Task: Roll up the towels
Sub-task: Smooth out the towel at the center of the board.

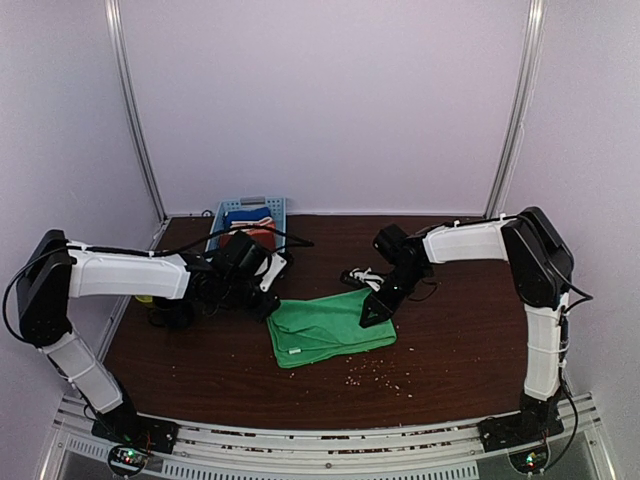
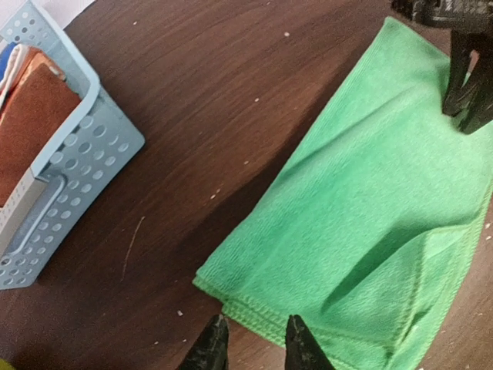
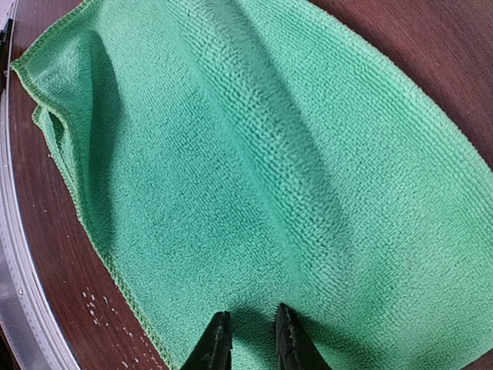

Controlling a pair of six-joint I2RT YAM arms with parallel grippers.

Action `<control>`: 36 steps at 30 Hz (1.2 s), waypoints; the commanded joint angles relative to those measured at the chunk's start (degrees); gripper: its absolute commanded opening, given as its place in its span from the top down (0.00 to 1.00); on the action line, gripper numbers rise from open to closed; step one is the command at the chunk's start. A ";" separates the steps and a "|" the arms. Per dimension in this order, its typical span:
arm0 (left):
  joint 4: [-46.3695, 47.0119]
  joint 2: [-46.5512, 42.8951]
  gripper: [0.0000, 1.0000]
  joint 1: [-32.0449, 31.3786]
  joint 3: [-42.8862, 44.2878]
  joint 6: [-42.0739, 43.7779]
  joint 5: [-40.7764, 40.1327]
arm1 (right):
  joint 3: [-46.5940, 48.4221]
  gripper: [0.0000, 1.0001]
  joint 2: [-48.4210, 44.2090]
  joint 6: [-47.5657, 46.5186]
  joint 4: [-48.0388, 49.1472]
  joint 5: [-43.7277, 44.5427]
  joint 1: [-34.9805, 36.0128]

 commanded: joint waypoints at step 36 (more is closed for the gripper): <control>4.53 -3.51 0.72 3.54 -4.38 -28.70 15.37 | 1.67 0.71 -6.40 -1.80 -2.18 -0.04 -2.55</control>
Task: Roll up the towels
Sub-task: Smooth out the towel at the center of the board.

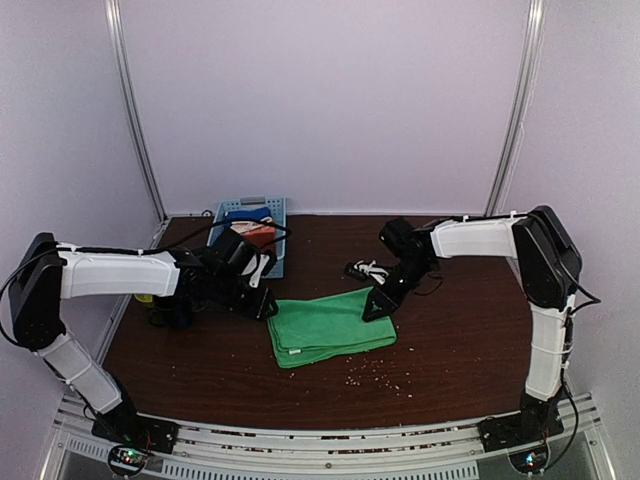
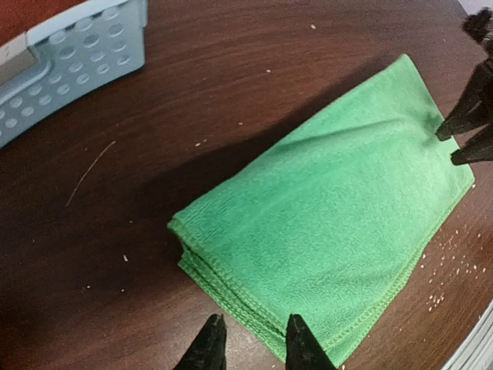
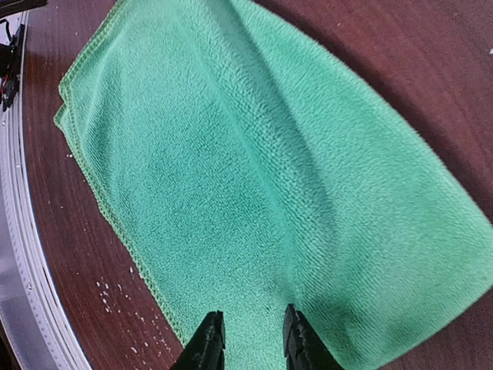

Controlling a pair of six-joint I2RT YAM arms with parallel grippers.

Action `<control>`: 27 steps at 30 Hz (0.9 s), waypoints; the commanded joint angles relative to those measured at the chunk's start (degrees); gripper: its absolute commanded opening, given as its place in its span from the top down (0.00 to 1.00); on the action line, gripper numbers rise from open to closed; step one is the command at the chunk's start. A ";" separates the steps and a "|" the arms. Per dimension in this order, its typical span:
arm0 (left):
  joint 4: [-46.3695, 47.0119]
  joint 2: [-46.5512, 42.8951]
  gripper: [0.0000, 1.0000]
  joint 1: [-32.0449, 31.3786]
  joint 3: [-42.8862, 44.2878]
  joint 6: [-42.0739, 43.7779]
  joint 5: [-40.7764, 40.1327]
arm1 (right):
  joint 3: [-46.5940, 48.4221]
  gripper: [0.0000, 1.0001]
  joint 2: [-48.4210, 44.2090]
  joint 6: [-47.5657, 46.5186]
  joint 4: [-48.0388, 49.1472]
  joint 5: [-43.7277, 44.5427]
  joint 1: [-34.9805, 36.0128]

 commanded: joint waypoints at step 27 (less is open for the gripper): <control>8.41 7.70 0.87 -3.29 -3.45 -18.48 7.13 | -0.33 0.70 -1.25 -1.76 0.50 2.77 -1.97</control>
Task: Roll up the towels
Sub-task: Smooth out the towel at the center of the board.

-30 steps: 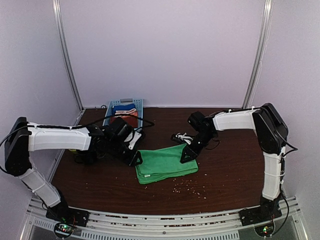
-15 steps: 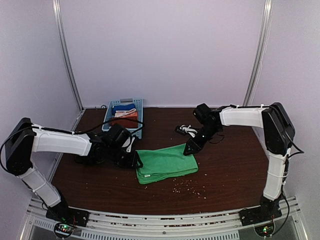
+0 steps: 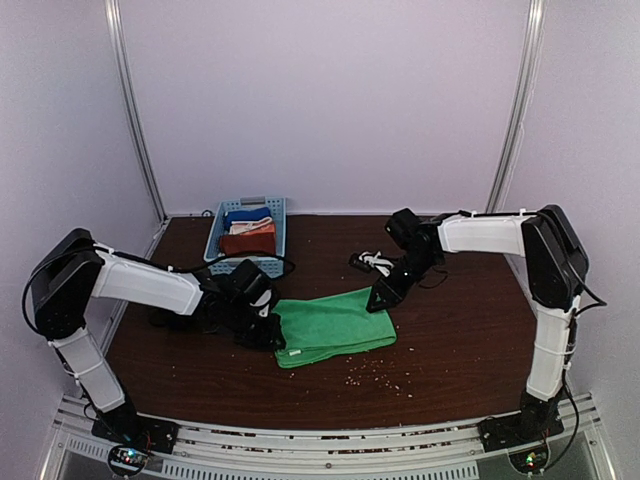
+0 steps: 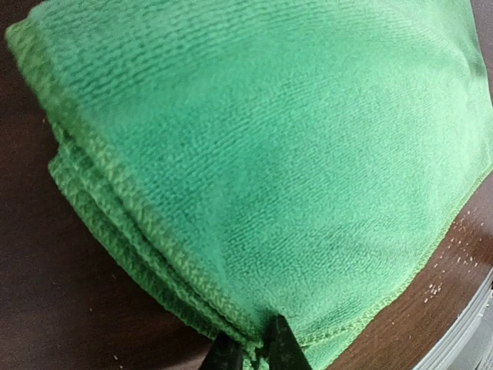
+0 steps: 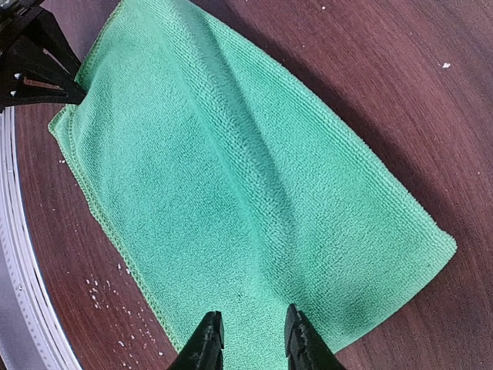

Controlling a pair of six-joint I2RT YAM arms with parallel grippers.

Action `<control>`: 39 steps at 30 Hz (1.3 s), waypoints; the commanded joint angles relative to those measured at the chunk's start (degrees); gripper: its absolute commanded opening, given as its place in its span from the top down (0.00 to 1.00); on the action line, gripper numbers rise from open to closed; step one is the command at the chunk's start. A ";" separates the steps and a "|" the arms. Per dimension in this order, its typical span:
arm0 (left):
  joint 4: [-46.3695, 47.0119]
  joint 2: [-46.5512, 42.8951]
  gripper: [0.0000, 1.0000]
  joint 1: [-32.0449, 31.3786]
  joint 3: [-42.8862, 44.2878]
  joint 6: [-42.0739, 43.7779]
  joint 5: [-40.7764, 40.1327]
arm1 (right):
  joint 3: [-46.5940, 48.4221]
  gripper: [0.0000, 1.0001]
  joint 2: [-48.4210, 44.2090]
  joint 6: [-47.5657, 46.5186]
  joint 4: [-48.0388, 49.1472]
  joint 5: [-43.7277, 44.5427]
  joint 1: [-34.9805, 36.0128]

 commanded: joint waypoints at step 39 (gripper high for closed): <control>-16.33 -6.53 0.81 0.54 11.64 8.21 -9.48 | 11.01 0.68 2.26 -1.58 -7.09 2.48 -2.76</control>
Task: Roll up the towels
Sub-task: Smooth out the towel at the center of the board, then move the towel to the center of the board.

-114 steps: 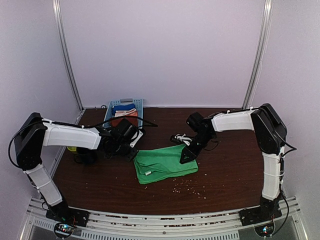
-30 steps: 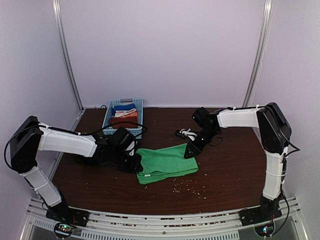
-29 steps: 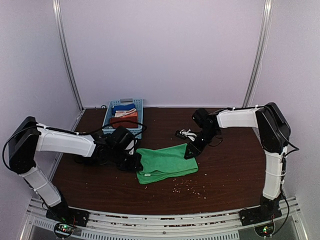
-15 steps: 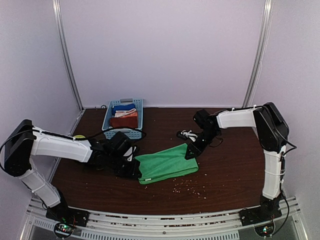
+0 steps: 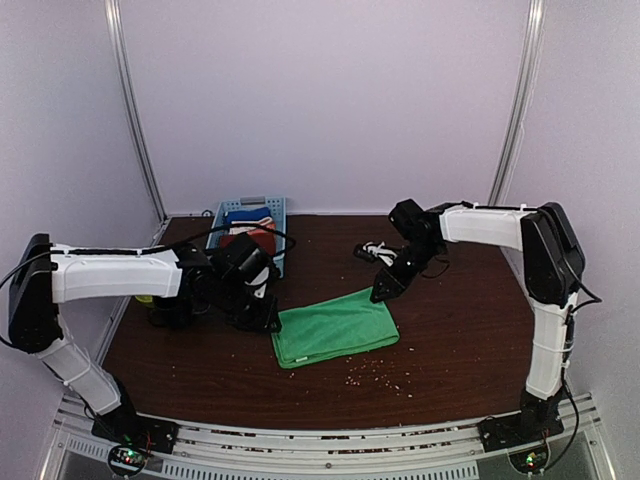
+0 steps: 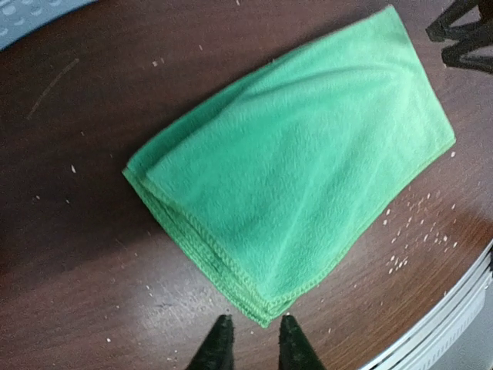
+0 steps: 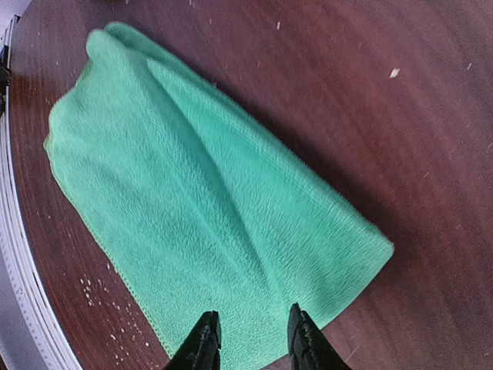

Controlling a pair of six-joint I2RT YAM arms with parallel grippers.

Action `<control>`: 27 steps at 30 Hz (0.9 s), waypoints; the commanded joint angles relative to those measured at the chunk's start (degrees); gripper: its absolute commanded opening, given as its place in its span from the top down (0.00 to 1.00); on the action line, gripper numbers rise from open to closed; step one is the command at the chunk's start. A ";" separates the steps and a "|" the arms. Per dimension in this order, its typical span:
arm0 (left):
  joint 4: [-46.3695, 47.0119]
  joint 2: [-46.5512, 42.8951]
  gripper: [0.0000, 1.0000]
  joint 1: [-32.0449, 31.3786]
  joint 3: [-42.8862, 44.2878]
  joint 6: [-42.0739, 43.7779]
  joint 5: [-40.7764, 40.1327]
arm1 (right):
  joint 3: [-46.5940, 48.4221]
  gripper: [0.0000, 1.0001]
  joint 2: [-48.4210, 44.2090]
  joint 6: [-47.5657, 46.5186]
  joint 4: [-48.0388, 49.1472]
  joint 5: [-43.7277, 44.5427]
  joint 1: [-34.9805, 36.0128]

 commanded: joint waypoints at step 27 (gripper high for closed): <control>14.45 17.43 0.82 9.03 5.22 14.62 -10.83 | -1.55 0.71 7.92 6.51 4.34 13.37 -4.16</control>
